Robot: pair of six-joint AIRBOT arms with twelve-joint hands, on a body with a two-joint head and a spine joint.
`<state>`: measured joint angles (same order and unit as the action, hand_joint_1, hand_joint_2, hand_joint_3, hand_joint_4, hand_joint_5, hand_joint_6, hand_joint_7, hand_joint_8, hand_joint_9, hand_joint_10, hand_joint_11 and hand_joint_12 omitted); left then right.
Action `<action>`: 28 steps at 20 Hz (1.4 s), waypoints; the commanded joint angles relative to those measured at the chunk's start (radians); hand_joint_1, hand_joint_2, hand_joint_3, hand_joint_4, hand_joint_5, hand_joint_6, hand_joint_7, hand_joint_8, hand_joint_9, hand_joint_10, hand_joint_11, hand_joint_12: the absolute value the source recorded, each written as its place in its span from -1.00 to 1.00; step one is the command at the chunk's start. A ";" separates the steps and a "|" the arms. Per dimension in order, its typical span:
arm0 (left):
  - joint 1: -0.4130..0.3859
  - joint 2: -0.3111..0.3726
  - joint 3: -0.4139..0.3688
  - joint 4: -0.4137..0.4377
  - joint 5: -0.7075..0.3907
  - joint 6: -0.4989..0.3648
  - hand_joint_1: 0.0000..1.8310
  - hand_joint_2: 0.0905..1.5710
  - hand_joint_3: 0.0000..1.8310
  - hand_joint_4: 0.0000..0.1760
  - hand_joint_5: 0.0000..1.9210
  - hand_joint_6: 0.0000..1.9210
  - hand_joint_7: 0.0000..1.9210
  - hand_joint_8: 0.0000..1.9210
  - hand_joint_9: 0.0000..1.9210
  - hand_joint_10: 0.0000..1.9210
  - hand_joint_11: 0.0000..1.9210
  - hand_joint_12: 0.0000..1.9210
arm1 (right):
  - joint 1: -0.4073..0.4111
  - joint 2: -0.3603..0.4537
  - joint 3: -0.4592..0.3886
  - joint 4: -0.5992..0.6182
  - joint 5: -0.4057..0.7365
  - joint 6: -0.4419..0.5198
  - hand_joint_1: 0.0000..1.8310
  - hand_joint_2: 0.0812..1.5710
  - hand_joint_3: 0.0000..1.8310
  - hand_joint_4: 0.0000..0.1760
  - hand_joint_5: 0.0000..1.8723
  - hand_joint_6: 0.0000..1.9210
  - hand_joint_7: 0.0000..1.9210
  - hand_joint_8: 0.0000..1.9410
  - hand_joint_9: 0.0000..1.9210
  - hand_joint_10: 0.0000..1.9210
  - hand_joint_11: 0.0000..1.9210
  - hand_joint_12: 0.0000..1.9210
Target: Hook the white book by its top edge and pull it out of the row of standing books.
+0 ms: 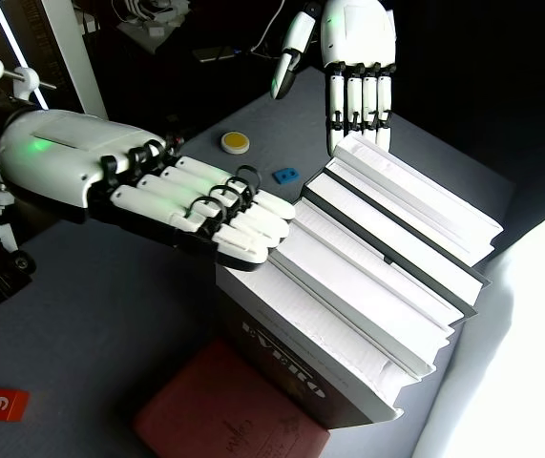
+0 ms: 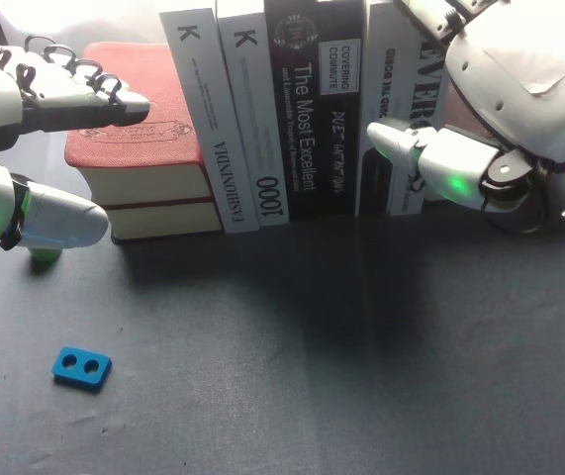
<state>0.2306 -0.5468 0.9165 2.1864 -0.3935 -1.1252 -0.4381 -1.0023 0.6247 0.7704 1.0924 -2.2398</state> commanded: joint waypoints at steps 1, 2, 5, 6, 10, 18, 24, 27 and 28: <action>-0.012 0.000 -0.002 -0.030 0.053 -0.002 -1.00 0.57 -1.00 -1.00 -1.00 -1.00 -1.00 -1.00 -1.00 -1.00 -1.00 -1.00 | -0.001 0.008 -0.011 -0.058 0.067 -0.005 -0.99 0.56 -1.00 -1.00 -0.89 -0.99 -0.93 -0.99 -0.97 -0.99 -1.00 -1.00; -0.012 0.000 -0.002 -0.030 0.052 -0.002 -1.00 0.57 -1.00 -1.00 -1.00 -1.00 -1.00 -1.00 -1.00 -1.00 -1.00 -1.00 | -0.008 0.015 -0.024 -0.058 0.068 -0.011 -0.99 0.56 -1.00 -1.00 -0.89 -0.99 -0.93 -0.99 -0.97 -0.99 -1.00 -1.00; -0.012 0.001 -0.001 -0.030 0.048 -0.002 -1.00 0.57 -1.00 -1.00 -1.00 -1.00 -1.00 -1.00 -1.00 -1.00 -1.00 -1.00 | -0.026 0.035 -0.062 -0.058 0.076 -0.025 -0.99 0.54 -1.00 -1.00 -0.89 -1.00 -0.93 -1.00 -0.97 -1.00 -1.00 -1.00; -0.012 0.001 -0.001 -0.031 0.047 -0.002 -1.00 0.57 -1.00 -1.00 -1.00 -1.00 -1.00 -1.00 -1.00 -1.00 -1.00 -1.00 | -0.031 0.042 -0.074 -0.058 0.078 -0.028 -1.00 0.55 -1.00 -1.00 -0.89 -1.00 -0.94 -1.00 -0.98 -1.00 -1.00 -1.00; -0.013 0.001 0.000 -0.031 0.040 -0.002 -1.00 0.57 -1.00 -1.00 -1.00 -1.00 -1.00 -1.00 -1.00 -1.00 -1.00 -1.00 | -0.070 0.082 -0.146 -0.057 0.079 -0.035 -1.00 0.55 -1.00 -1.00 -0.91 -1.00 -0.95 -1.00 -0.99 -1.00 -1.00 -1.00; -0.013 0.001 0.000 -0.031 0.038 -0.002 -1.00 0.57 -1.00 -1.00 -1.00 -1.00 -1.00 -1.00 -1.00 -1.00 -1.00 -1.00 | -0.136 0.107 -0.220 -0.057 0.107 -0.062 -0.94 0.54 -1.00 -1.00 -0.89 -0.99 -0.92 -0.99 -0.97 -0.99 -0.99 -1.00; -0.014 0.001 0.000 -0.031 0.036 -0.003 -1.00 0.56 -1.00 -1.00 -0.99 -1.00 -1.00 -1.00 -1.00 -1.00 -1.00 -1.00 | -0.167 0.128 -0.271 -0.057 0.122 -0.073 -0.98 0.55 -1.00 -1.00 -0.88 -1.00 -0.92 -1.00 -0.96 -1.00 -1.00 -1.00; -0.014 0.001 0.000 -0.031 0.033 -0.005 -1.00 0.56 -1.00 -1.00 -1.00 -1.00 -0.99 -1.00 -1.00 -1.00 -1.00 -1.00 | -0.179 0.134 -0.282 -0.058 0.124 -0.079 -0.97 0.54 -1.00 -1.00 -0.87 -0.99 -0.91 -1.00 -0.95 -0.99 -0.99 -0.99; -0.014 0.001 0.000 -0.031 0.033 -0.005 -1.00 0.56 -1.00 -1.00 -1.00 -1.00 -1.00 -1.00 -1.00 -1.00 -1.00 -1.00 | -0.183 0.136 -0.286 -0.058 0.126 -0.081 -0.99 0.54 -1.00 -1.00 -0.86 -0.99 -0.90 -0.99 -0.94 -0.99 -0.98 -0.99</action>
<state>0.2306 -0.5457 0.9150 2.1880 -0.4095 -1.1267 -0.6186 -0.8658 0.3389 0.7395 1.1831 -2.3138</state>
